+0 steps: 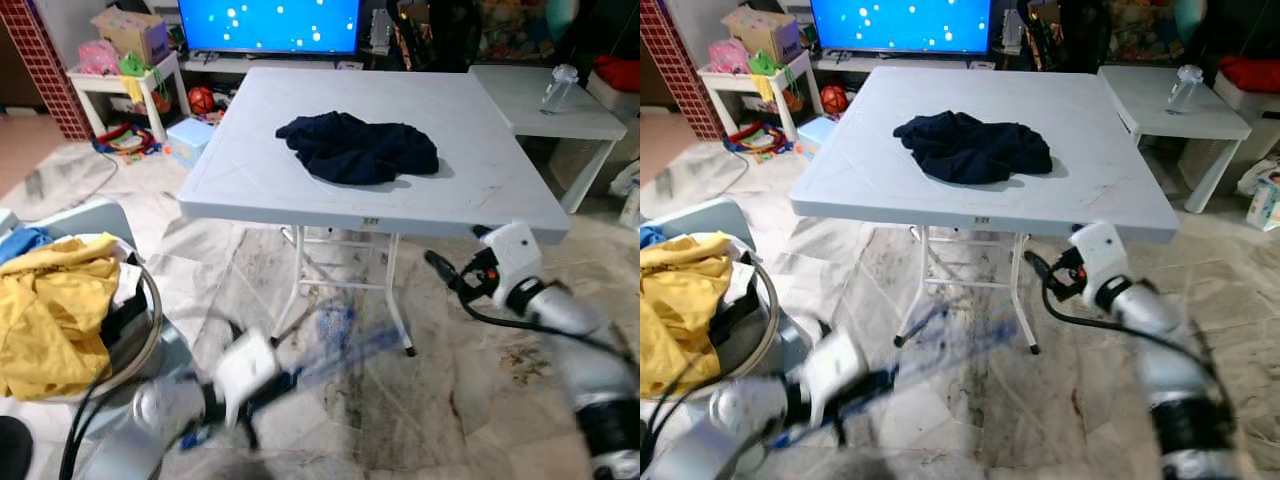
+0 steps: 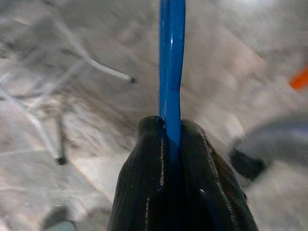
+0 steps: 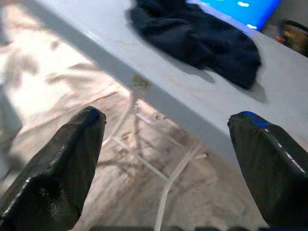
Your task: Hang hanger
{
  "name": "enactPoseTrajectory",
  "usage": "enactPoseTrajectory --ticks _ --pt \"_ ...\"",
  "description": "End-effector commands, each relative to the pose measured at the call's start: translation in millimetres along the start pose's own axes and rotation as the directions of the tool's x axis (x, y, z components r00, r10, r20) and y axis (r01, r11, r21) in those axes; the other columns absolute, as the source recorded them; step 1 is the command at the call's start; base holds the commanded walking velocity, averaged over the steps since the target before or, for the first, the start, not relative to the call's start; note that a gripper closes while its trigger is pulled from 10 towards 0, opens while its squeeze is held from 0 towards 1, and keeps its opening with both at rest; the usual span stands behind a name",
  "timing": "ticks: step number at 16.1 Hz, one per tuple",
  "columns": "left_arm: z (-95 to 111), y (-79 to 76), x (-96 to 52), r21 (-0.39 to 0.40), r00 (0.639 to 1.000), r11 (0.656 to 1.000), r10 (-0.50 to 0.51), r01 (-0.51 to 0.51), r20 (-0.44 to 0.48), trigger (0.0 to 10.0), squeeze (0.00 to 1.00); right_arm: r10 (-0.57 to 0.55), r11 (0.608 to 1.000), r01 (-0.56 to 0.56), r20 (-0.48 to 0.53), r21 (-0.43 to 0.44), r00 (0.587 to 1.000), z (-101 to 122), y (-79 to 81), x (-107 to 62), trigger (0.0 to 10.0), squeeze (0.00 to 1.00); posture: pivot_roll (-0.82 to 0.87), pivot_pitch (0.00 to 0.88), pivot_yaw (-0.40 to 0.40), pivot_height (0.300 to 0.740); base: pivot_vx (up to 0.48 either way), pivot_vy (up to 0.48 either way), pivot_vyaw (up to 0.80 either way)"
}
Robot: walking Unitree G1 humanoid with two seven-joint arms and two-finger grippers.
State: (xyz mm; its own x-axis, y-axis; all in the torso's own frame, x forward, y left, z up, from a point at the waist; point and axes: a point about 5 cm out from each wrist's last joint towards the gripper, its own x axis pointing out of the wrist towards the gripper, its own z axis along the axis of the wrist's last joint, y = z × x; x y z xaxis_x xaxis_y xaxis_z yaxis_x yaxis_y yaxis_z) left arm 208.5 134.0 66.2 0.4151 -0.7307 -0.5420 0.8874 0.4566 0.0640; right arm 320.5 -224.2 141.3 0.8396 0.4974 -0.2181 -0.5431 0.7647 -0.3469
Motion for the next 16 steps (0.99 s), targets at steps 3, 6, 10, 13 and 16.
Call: enactPoseTrajectory --ticks 3,6,10,13,16 --pt "12 -8.6 0.6 0.028 0.996 0.999 -0.047 0.045 0.074 10.0 0.0 0.325 0.933 -0.34 -0.134 -0.116 0.936 -2 2.1 -11.1 10.0 0.0 0.15 0.022 -0.084 0.74 0.0 0.0 0.0" --pt "19 -3.2 0.1 0.084 0.992 0.995 -0.057 0.047 0.115 10.0 0.0 0.463 0.868 -0.489 -0.212 -0.085 0.86 -6 4.0 -18.1 10.0 0.0 0.15 0.02 -0.086 0.74 0.0 0.0 0.0" --pt "19 -3.6 0.2 0.17 0.99 0.981 -0.111 0.095 0.088 10.0 0.0 0.6 0.777 -0.629 -0.287 -0.013 0.747 -14 12.8 -26.8 10.0 0.0 0.14 0.016 -0.073 0.74 0.0 0.0 0.0" --pt "23 -2.3 5.6 0.197 0.988 0.976 -0.119 0.098 0.099 10.0 0.0 0.661 0.716 -0.697 -0.344 0.023 0.667 -28 29.4 -31.6 10.0 0.0 0.15 0.017 -0.083 0.74 0.0 0.0 0.0" --pt "22 -1.8 9.4 0.215 0.987 0.972 -0.119 0.094 0.105 10.0 0.0 0.689 0.69 -0.723 -0.326 0.026 0.647 -23 38.9 -27.1 10.0 0.0 0.14 0.014 -0.086 0.74 0.0 0.0 0.0"
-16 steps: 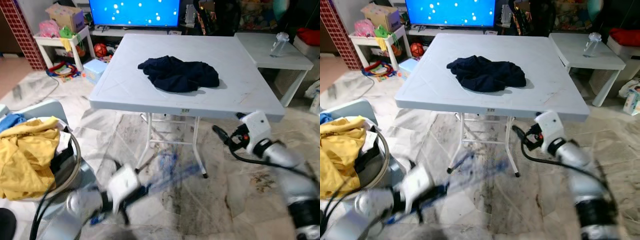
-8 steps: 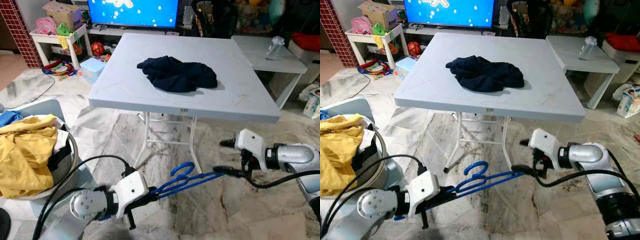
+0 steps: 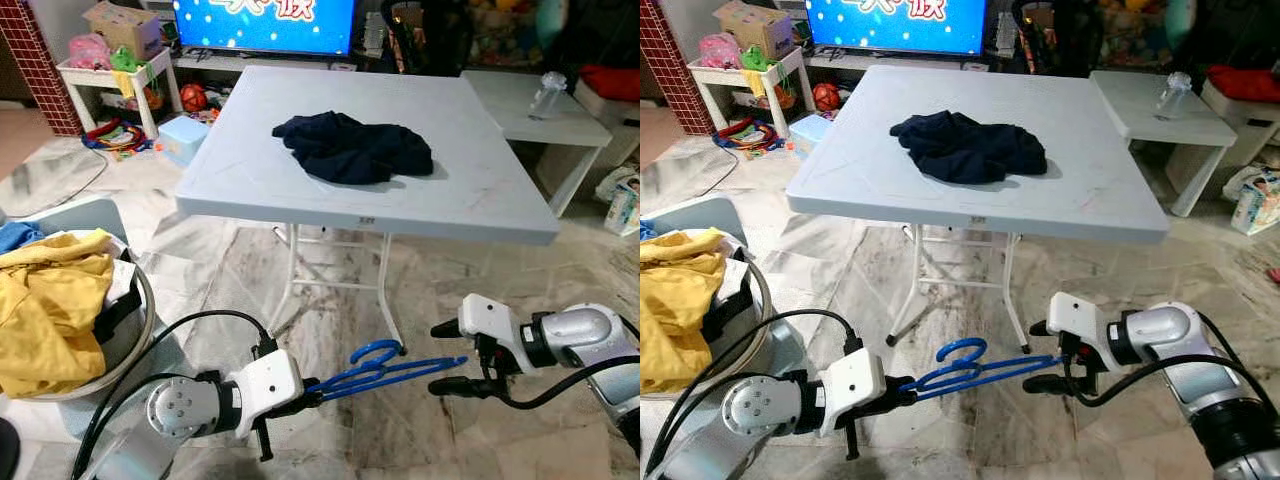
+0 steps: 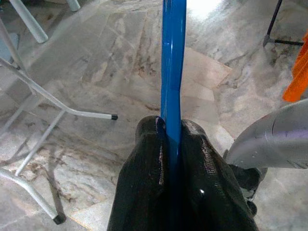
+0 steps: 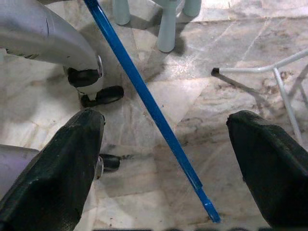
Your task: Hang hanger
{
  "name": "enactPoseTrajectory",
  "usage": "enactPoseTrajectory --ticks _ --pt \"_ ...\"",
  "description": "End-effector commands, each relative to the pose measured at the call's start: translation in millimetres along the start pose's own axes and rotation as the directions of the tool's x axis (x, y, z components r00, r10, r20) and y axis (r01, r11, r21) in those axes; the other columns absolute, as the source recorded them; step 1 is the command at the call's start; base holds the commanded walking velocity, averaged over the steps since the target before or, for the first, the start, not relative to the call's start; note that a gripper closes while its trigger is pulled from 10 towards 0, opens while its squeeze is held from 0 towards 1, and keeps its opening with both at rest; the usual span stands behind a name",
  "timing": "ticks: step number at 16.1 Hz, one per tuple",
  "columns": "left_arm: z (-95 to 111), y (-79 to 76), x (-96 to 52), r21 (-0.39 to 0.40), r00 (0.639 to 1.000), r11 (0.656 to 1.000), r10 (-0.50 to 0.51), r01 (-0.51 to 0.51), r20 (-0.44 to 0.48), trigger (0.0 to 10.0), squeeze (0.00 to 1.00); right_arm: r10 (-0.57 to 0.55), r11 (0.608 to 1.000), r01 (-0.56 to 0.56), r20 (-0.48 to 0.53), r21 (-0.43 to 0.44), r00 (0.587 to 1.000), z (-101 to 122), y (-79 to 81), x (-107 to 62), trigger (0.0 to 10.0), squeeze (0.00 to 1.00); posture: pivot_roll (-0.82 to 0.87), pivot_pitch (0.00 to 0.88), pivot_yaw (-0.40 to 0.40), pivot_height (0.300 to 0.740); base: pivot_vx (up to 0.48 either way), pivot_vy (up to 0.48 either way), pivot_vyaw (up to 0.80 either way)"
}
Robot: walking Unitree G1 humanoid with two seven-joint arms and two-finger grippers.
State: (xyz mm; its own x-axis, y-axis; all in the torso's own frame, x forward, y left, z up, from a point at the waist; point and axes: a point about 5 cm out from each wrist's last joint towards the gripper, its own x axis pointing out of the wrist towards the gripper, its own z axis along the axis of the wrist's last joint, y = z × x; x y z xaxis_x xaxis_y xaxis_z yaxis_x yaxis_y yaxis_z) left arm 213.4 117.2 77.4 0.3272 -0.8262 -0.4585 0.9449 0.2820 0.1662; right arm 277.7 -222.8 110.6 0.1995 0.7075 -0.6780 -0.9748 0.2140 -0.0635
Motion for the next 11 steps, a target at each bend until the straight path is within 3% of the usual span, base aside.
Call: enactPoseTrajectory --ticks 1,7,8,11 --pt "5 2.7 3.1 0.041 1.0 0.999 0.001 -0.002 0.012 10.0 0.0 0.03 0.999 -0.03 0.005 -0.033 1.0 7 3.3 7.0 10.0 0.0 0.14 0.013 -0.089 0.74 0.0 0.0 0.0" --pt "10 5.0 11.9 0.075 0.999 0.997 -0.017 0.014 0.032 10.0 0.0 -0.039 0.987 0.026 -0.079 -0.156 0.996 -1 4.9 35.2 10.0 0.0 0.13 0.015 -0.097 0.74 0.0 0.0 0.0" --pt "10 4.6 13.5 0.08 0.999 0.997 -0.024 0.021 0.032 10.0 0.0 -0.082 0.983 0.071 -0.063 -0.169 0.995 0 -0.1 38.9 0.0 0.0 0.13 0.015 -0.097 0.74 0.0 0.0 0.0" --pt "11 3.7 15.1 0.082 0.999 0.996 -0.029 0.027 0.031 10.0 0.0 -0.086 0.978 0.069 -0.079 -0.196 0.993 0 -2.9 36.5 0.0 0.0 0.12 0.018 -0.096 0.74 0.0 0.0 0.0"
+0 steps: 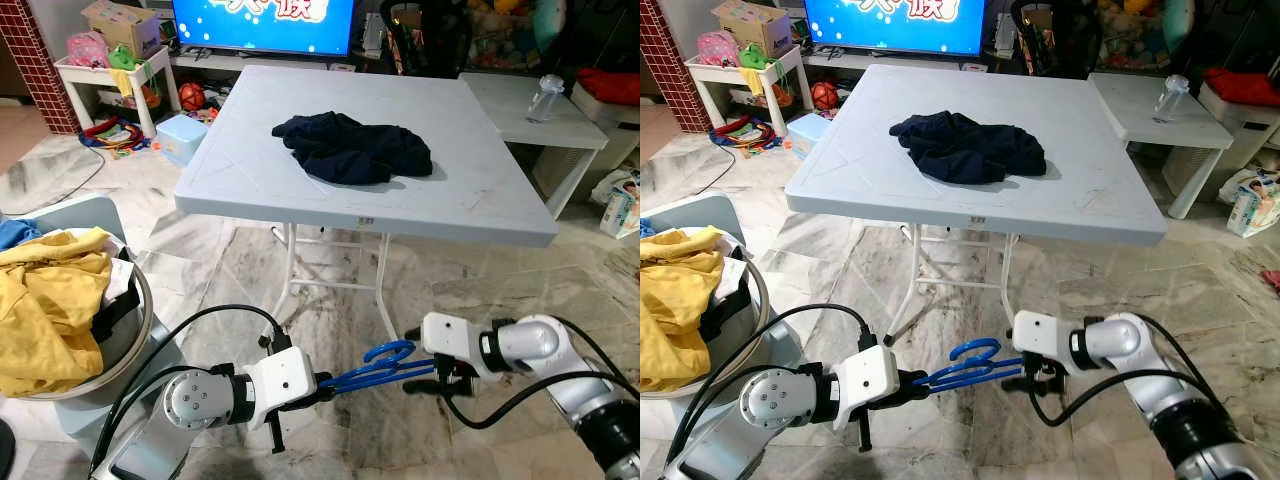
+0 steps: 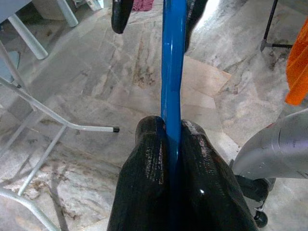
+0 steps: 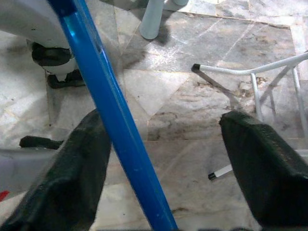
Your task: Hang hanger
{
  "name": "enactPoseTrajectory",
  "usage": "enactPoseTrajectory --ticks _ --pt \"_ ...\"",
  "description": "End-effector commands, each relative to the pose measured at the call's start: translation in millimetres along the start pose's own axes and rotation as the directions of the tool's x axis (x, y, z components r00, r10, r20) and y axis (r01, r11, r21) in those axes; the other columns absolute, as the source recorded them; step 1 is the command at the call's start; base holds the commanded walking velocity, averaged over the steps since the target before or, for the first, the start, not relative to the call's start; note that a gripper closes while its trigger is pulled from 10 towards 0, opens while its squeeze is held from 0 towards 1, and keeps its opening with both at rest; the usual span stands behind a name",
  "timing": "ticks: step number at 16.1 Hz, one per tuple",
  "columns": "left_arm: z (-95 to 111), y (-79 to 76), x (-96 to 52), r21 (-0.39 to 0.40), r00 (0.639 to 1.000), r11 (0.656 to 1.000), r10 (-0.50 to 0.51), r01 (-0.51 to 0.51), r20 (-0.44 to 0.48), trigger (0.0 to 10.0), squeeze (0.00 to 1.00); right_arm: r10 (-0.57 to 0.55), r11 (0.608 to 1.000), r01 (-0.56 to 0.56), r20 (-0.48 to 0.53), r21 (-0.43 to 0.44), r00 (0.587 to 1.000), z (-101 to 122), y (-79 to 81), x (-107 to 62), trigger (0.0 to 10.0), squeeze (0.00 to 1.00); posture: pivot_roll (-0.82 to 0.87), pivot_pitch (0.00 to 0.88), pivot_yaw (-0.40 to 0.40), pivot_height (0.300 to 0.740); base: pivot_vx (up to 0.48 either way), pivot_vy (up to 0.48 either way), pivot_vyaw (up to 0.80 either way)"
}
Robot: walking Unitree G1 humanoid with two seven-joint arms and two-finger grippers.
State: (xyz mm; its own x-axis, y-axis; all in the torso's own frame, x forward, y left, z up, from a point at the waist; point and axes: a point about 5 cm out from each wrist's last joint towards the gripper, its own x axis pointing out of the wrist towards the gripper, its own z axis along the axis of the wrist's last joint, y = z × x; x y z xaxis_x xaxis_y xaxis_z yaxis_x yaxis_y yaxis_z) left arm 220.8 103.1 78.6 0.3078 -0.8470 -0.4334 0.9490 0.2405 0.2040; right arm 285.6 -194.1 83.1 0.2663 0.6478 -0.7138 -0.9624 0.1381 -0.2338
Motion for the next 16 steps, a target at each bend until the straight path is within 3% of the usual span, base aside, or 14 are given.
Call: enactPoseTrajectory --ticks 1,9,16 --pt "2 0.0 2.1 0.027 1.0 1.0 -0.013 0.013 0.0 10.0 0.0 -0.007 1.0 0.007 -0.024 -0.027 1.0 0 -4.0 -4.1 0.0 0.0 0.12 0.019 -0.096 0.74 0.0 0.0 0.0" --pt "3 -1.2 4.8 0.044 1.0 0.999 -0.026 0.026 -0.005 10.0 0.0 0.053 0.99 -0.073 -0.161 -0.12 0.986 -16 -7.5 -15.3 0.0 0.0 0.12 0.022 -0.09 0.74 0.0 0.0 0.0" --pt "4 -3.4 5.3 0.037 1.0 0.999 -0.029 0.029 -0.001 10.0 0.0 0.059 0.989 -0.078 -0.152 -0.126 0.987 -17 -6.8 -12.3 0.0 0.0 0.12 0.03 -0.091 0.74 0.0 0.0 0.0"
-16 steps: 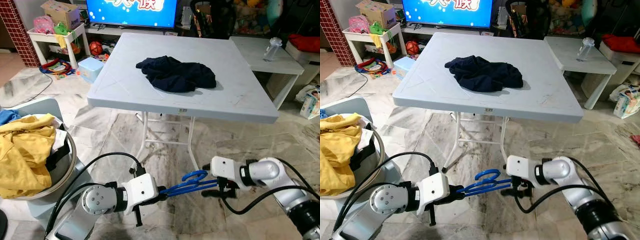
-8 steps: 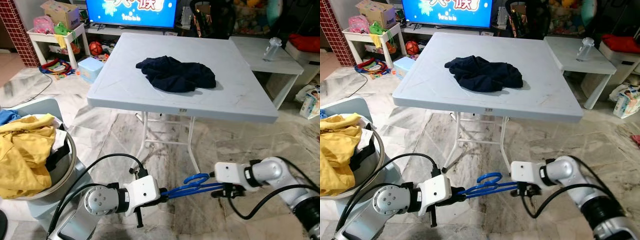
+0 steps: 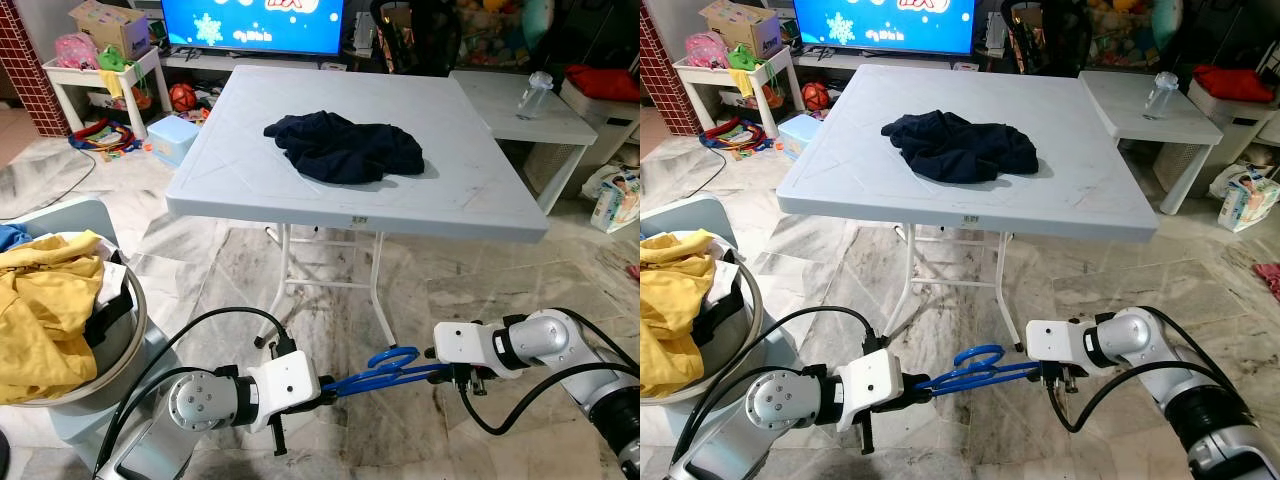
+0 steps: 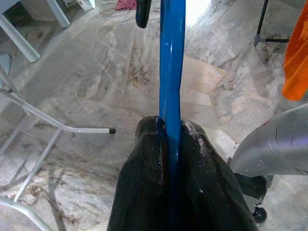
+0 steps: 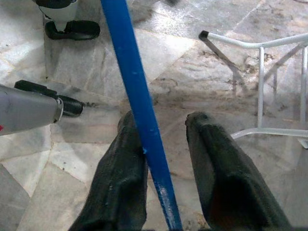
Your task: Hang hanger
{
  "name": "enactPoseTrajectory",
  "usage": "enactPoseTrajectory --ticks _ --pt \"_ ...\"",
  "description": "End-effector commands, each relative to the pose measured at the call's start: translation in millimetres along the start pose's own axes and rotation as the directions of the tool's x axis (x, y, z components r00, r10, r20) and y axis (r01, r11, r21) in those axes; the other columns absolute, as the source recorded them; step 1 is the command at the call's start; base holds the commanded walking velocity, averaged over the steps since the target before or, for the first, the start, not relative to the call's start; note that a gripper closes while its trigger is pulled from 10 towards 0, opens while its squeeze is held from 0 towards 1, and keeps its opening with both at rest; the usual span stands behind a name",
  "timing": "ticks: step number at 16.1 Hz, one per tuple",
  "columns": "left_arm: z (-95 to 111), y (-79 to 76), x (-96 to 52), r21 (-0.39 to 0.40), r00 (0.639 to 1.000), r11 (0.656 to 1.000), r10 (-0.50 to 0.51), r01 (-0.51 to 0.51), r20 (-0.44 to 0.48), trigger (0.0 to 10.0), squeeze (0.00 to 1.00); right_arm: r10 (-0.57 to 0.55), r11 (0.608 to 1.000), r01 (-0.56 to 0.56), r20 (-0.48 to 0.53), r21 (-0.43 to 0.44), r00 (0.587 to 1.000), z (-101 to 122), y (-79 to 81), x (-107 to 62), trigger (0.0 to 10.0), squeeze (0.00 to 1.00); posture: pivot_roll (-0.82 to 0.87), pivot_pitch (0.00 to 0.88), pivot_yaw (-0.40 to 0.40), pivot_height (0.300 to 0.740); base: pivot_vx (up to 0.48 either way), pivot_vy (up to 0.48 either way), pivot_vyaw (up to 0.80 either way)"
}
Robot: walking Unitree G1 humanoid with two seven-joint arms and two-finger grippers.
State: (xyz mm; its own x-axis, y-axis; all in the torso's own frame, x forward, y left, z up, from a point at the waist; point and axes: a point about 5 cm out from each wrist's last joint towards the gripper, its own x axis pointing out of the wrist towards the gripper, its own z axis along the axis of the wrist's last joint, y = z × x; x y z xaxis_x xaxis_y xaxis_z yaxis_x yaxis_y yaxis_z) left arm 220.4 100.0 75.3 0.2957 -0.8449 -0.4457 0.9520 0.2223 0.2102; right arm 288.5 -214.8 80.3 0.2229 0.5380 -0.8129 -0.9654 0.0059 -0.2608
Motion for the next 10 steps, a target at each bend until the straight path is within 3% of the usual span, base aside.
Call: enactPoseTrajectory --ticks 1,9,10 --pt "5.5 -1.9 1.6 0.021 1.0 1.0 -0.016 0.016 0.011 10.0 0.0 0.012 1.0 -0.012 -0.005 -0.011 1.0 -0.1 -1.4 -1.7 0.0 0.0 0.12 0.03 -0.092 0.74 0.0 0.0 0.0" --pt "4.7 0.4 3.4 0.002 1.0 1.0 0.024 -0.024 0.009 10.0 0.0 0.011 1.0 -0.011 0.029 -0.008 1.0 1.4 0.4 0.1 0.0 0.0 0.11 0.033 -0.102 0.74 0.0 0.0 0.0" --pt "4.5 -0.7 3.8 -0.082 1.0 0.997 0.007 -0.004 0.029 10.0 1.0 -0.007 1.0 0.008 0.051 -0.014 0.999 5.3 -2.5 1.0 0.0 0.0 0.11 0.032 -0.104 0.74 0.0 0.0 0.0"
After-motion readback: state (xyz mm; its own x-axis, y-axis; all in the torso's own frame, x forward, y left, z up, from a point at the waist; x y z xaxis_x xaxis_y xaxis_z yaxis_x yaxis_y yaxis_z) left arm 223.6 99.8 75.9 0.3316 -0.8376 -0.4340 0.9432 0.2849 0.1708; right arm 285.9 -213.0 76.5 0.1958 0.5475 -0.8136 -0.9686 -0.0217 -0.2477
